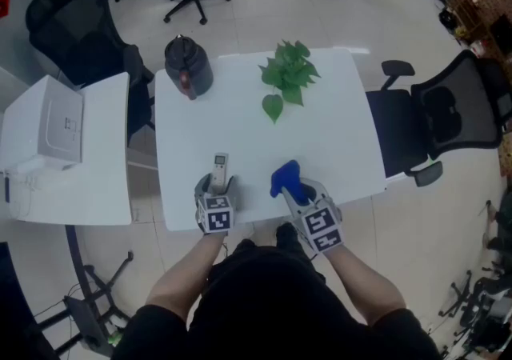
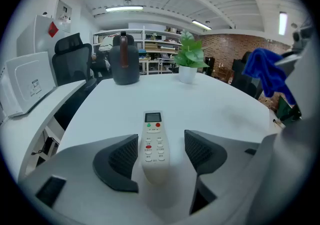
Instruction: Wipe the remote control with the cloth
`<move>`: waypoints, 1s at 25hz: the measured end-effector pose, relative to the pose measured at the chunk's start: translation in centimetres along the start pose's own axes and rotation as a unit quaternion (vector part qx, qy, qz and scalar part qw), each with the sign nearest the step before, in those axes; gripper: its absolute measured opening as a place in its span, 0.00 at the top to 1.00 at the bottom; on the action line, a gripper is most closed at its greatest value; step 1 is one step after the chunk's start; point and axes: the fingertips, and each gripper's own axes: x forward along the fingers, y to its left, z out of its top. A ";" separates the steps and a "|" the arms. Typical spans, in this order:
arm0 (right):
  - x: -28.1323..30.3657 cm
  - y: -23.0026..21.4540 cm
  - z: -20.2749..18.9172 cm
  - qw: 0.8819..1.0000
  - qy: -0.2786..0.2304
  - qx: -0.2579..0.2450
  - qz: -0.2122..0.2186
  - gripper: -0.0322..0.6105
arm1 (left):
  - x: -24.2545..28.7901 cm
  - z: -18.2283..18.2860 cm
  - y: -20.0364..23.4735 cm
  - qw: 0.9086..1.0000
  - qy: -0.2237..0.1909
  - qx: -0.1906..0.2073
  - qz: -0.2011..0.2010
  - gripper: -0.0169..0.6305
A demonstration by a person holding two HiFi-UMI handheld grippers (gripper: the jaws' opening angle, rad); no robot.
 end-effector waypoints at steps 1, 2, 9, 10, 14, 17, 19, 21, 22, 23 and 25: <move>0.6 -0.1 -0.4 1.000 0.008 -0.003 0.000 0.82 | -0.6 0.2 -0.1 1.000 -0.006 0.001 -0.004 0.52; 1.2 -0.3 -0.8 1.000 0.017 -0.005 -0.001 0.82 | -1.3 0.5 -0.2 1.000 -0.011 0.002 -0.009 0.52; 6.5 -1.4 -5.2 0.995 0.091 -0.043 -0.016 0.81 | -4.1 1.3 -0.9 0.998 -0.018 0.056 -0.019 0.52; 7.2 -1.6 -5.7 0.994 0.101 -0.048 -0.019 0.81 | -4.2 1.4 -0.9 0.998 -0.017 0.061 -0.020 0.52; 8.8 -2.6 -7.2 0.989 0.131 -0.067 -0.031 0.81 | -4.3 1.3 -1.0 0.997 -0.011 0.072 -0.023 0.52; 9.4 -3.2 -8.2 0.986 0.147 -0.070 -0.038 0.80 | -4.2 1.5 -1.2 0.997 -0.010 0.079 -0.022 0.52; 9.7 -3.3 -8.6 0.986 0.151 -0.064 -0.037 0.78 | -4.1 1.6 -1.4 0.996 -0.010 0.083 -0.022 0.52; 9.9 -3.3 -8.5 0.986 0.149 -0.061 -0.033 0.74 | -4.0 1.7 -1.6 0.996 -0.011 0.086 -0.025 0.52; 10.0 -3.2 -8.6 0.987 0.150 -0.058 -0.029 0.71 | -4.0 1.7 -1.6 0.996 -0.012 0.087 -0.026 0.52; 10.0 -3.1 -8.8 0.987 0.152 -0.053 -0.025 0.69 | -4.0 1.8 -1.6 0.996 -0.013 0.087 -0.026 0.52; 9.6 -3.1 -9.0 0.987 0.154 -0.040 -0.023 0.65 | -4.2 2.1 -1.6 0.996 -0.015 0.085 -0.025 0.52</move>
